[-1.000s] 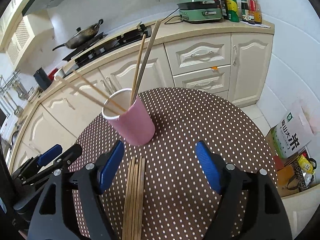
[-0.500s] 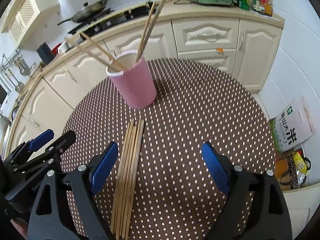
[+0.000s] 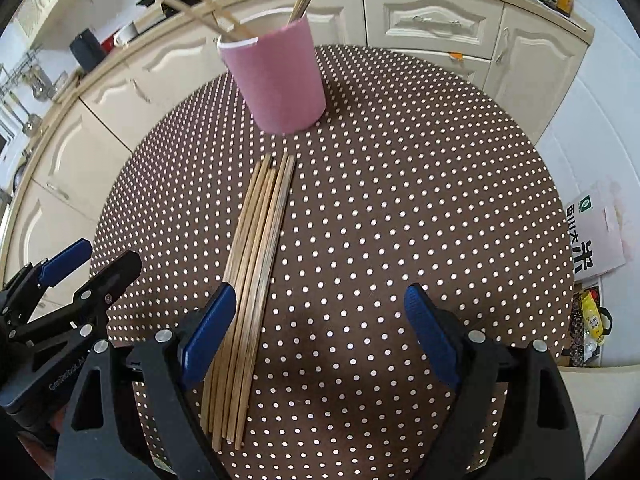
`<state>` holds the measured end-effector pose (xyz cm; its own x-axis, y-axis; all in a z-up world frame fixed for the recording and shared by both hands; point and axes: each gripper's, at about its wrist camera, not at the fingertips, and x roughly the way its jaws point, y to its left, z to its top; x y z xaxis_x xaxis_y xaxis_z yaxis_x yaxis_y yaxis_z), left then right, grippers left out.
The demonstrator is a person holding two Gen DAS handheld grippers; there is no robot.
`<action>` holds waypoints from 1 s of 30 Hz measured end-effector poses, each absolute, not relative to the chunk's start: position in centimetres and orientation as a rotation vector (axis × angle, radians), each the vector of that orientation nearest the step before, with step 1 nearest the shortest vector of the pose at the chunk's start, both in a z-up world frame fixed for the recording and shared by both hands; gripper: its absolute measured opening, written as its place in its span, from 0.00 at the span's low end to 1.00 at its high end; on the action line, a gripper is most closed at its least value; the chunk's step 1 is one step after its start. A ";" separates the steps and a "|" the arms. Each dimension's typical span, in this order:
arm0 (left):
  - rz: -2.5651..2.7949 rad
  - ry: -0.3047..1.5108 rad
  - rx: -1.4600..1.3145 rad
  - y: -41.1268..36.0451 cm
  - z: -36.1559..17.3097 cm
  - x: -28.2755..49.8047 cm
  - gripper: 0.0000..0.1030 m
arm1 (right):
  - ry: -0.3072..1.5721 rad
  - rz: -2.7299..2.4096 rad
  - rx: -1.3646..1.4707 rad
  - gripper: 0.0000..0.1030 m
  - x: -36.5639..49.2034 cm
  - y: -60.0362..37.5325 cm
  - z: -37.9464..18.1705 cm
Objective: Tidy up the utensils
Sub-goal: 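Move both open grippers back down toward the remaining wooden chopsticks, then position both grippers over the chopstick row, aligning with single chopsticks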
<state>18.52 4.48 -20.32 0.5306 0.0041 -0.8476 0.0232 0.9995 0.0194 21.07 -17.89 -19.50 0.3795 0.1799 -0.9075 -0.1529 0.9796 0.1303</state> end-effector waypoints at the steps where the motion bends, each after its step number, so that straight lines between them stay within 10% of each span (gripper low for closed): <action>1: -0.012 1.022 0.031 4.6 -20.6 18.5 0.71 | 1.169 0.211 0.023 0.80 21.1 -17.9 -19.7; 30: -0.078 1.145 0.048 6.1 -24.2 22.1 0.72 | 1.343 0.013 -0.048 0.78 23.9 -16.0 -24.8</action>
<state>22.05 6.09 -24.22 0.4107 -0.0374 -0.9110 0.0866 0.9962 -0.0018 23.88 -16.03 -24.80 0.2259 -0.0182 -0.9740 -0.0373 0.9989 -0.0273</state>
